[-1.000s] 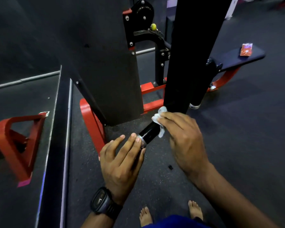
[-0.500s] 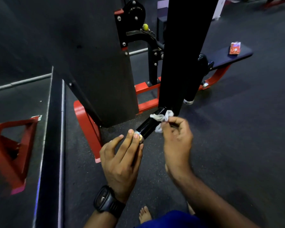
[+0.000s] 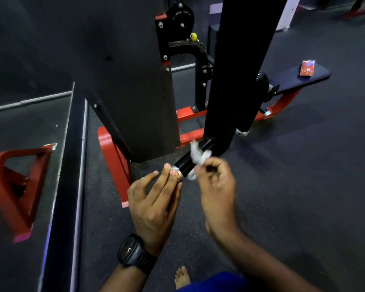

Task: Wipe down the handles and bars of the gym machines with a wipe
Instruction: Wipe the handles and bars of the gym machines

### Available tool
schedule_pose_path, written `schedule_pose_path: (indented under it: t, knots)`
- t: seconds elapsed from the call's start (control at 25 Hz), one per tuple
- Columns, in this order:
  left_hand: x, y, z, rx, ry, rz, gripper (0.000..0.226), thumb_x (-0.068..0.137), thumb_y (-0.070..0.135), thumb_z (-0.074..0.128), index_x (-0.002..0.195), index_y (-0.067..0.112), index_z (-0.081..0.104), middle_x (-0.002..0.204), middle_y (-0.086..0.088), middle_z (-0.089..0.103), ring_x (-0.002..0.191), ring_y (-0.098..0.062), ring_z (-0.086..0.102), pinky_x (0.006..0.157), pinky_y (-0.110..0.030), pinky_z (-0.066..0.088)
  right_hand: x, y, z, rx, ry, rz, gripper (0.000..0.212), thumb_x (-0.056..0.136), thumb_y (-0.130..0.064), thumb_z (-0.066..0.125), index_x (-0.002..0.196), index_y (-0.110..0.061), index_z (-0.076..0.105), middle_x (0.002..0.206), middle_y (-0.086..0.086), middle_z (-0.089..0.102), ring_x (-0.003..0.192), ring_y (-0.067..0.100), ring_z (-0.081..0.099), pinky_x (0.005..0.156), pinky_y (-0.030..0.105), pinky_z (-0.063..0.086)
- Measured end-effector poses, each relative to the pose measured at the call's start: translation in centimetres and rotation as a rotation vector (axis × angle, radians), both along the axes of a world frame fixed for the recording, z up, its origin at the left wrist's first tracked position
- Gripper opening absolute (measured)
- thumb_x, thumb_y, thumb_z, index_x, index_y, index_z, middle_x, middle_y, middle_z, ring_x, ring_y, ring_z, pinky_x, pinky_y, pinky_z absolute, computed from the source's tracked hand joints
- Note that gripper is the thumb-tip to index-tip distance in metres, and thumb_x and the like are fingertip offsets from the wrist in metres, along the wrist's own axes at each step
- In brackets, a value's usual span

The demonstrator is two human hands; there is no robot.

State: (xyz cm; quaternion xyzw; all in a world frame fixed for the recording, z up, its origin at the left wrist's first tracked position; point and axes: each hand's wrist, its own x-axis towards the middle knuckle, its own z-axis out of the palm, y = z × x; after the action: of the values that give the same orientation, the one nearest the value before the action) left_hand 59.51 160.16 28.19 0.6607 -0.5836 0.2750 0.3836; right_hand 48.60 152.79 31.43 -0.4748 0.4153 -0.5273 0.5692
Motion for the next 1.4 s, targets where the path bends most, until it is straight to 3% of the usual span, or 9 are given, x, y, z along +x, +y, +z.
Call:
schedule_pose_path:
  t: [0.2, 0.32, 0.44, 0.56, 0.64, 0.96, 1.12, 1.24, 1.4]
  knots:
    - [0.1, 0.0, 0.0, -0.002, -0.001, 0.000, 0.025, 0.092, 0.018, 0.069, 0.115, 0.010, 0.071, 0.125, -0.002, 0.066, 0.102, -0.026, 0.062, 0.086, -0.040, 0.045, -0.5, -0.6, -0.2, -0.215, 0.136, -0.075, 0.026, 0.088, 0.000, 0.064, 0.098, -0.025, 0.064, 0.092, -0.001, 0.067, 0.081, 0.013, 0.067, 0.073, 0.028, 0.054]
    - [0.1, -0.1, 0.1, -0.023, -0.015, -0.007, 0.029, 0.093, 0.020, 0.068, 0.121, 0.014, 0.064, 0.126, -0.001, 0.065, 0.104, -0.024, 0.059, 0.086, -0.038, 0.045, -1.2, -0.3, 0.1, -0.624, 0.556, -0.007, 0.031, 0.090, -0.002, 0.063, 0.118, -0.016, 0.067, 0.106, 0.000, 0.058, 0.096, 0.011, 0.059, 0.087, 0.016, 0.047]
    - [0.0, -0.1, -0.1, -0.037, -0.001, -0.007, 0.031, 0.092, 0.019, 0.070, 0.121, 0.015, 0.062, 0.126, 0.000, 0.064, 0.104, -0.024, 0.060, 0.083, -0.042, 0.047, -1.6, -2.0, 2.4, -0.914, 0.800, 0.018, 0.025, 0.090, -0.004, 0.059, 0.112, -0.008, 0.070, 0.110, 0.007, 0.061, 0.101, 0.018, 0.052, 0.091, 0.009, 0.036]
    - [-0.2, -0.2, -0.3, -0.058, 0.032, -0.015, 0.030, 0.092, 0.020, 0.069, 0.120, 0.016, 0.062, 0.128, 0.000, 0.064, 0.105, -0.027, 0.061, 0.083, -0.044, 0.048, -0.2, -4.5, 5.8, -0.972, 1.127, 0.388, 0.018, 0.086, -0.015, 0.056, 0.099, -0.015, 0.068, 0.104, 0.000, 0.064, 0.101, 0.021, 0.057, 0.084, 0.030, 0.050]
    - [-0.3, -0.2, -0.6, -0.063, 0.055, -0.019, 0.030, 0.092, 0.021, 0.070, 0.121, 0.017, 0.062, 0.128, 0.001, 0.064, 0.105, -0.029, 0.062, 0.083, -0.046, 0.048, 0.4, -4.9, 7.2, -0.982, 1.340, 0.666, 0.014, 0.084, -0.016, 0.058, 0.094, -0.023, 0.064, 0.097, -0.006, 0.062, 0.097, 0.019, 0.059, 0.078, 0.036, 0.051]
    - [-0.5, -0.4, -1.0, -0.092, 0.089, 0.018, 0.031, 0.090, 0.023, 0.071, 0.120, 0.018, 0.066, 0.128, 0.002, 0.064, 0.109, -0.028, 0.061, 0.085, -0.047, 0.046, 1.3, -5.0, 9.7, -1.059, 1.539, 0.804, 0.015, 0.084, -0.014, 0.056, 0.093, -0.024, 0.061, 0.097, -0.005, 0.065, 0.095, 0.018, 0.064, 0.079, 0.033, 0.050]
    - [-0.5, -0.5, -1.1, -0.102, 0.093, 0.017, 0.033, 0.089, 0.024, 0.073, 0.120, 0.020, 0.064, 0.127, 0.004, 0.065, 0.110, -0.026, 0.060, 0.089, -0.046, 0.045, 1.6, -5.5, 10.7, -1.037, 1.704, 0.653, 0.021, 0.089, -0.014, 0.052, 0.103, -0.028, 0.058, 0.106, -0.006, 0.064, 0.101, 0.021, 0.065, 0.076, 0.032, 0.050]
    - [-0.4, -0.6, -1.1, -0.121, 0.103, 0.014, 0.032, 0.089, 0.025, 0.072, 0.120, 0.020, 0.064, 0.126, 0.004, 0.065, 0.108, -0.026, 0.060, 0.088, -0.046, 0.045, 1.8, -5.3, 10.6, -1.031, 1.642, 0.777, 0.022, 0.088, -0.017, 0.052, 0.104, -0.031, 0.058, 0.107, -0.008, 0.064, 0.102, 0.018, 0.064, 0.078, 0.031, 0.050]
    - [-0.5, -0.5, -1.1, -0.101, 0.137, -0.029, 0.031, 0.089, 0.024, 0.072, 0.119, 0.020, 0.065, 0.126, 0.004, 0.066, 0.109, -0.026, 0.061, 0.087, -0.048, 0.046, 1.3, -6.3, 10.0, -1.132, 1.677, 0.655, 0.024, 0.090, -0.020, 0.042, 0.103, -0.029, 0.060, 0.107, -0.006, 0.064, 0.100, 0.020, 0.064, 0.082, 0.032, 0.052]
